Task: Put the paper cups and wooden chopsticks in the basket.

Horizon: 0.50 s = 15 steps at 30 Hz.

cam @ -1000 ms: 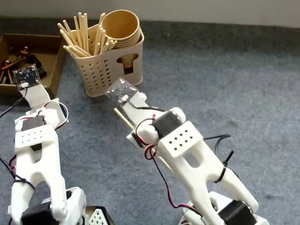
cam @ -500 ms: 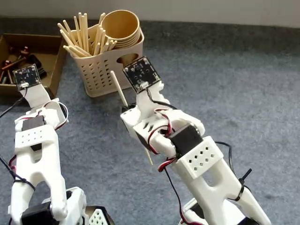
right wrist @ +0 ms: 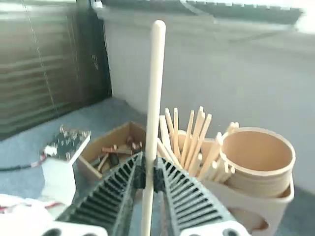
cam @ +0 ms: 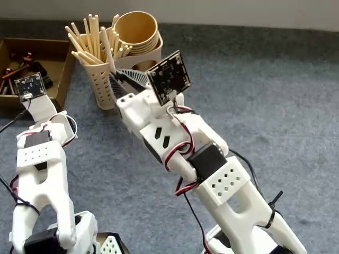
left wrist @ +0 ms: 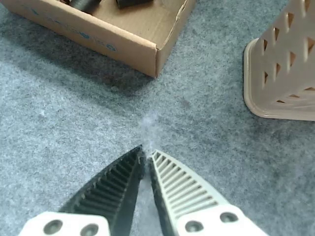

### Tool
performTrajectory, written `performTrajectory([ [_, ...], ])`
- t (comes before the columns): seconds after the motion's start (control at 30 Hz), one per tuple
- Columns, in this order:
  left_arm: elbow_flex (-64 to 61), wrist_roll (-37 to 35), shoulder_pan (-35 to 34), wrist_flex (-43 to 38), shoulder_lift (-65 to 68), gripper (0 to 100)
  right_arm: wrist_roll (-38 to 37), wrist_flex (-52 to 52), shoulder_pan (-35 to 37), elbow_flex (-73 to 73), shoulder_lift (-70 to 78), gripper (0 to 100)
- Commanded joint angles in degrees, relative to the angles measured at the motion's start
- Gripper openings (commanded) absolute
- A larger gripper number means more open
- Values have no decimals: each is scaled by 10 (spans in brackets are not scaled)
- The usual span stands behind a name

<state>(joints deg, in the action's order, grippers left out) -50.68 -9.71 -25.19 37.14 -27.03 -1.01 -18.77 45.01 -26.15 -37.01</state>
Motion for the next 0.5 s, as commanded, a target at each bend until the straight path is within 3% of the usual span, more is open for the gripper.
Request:
performTrajectory([
  [0.0,2,4,-5,-10,-16,5,1,132,7,25,22,5],
  [0.23,2,4,-5,-9,-16,5,-1,292,3,84,145,5],
  [0.47,2,4,-6,-9,-16,5,-94,400,4,178,255,5],
])
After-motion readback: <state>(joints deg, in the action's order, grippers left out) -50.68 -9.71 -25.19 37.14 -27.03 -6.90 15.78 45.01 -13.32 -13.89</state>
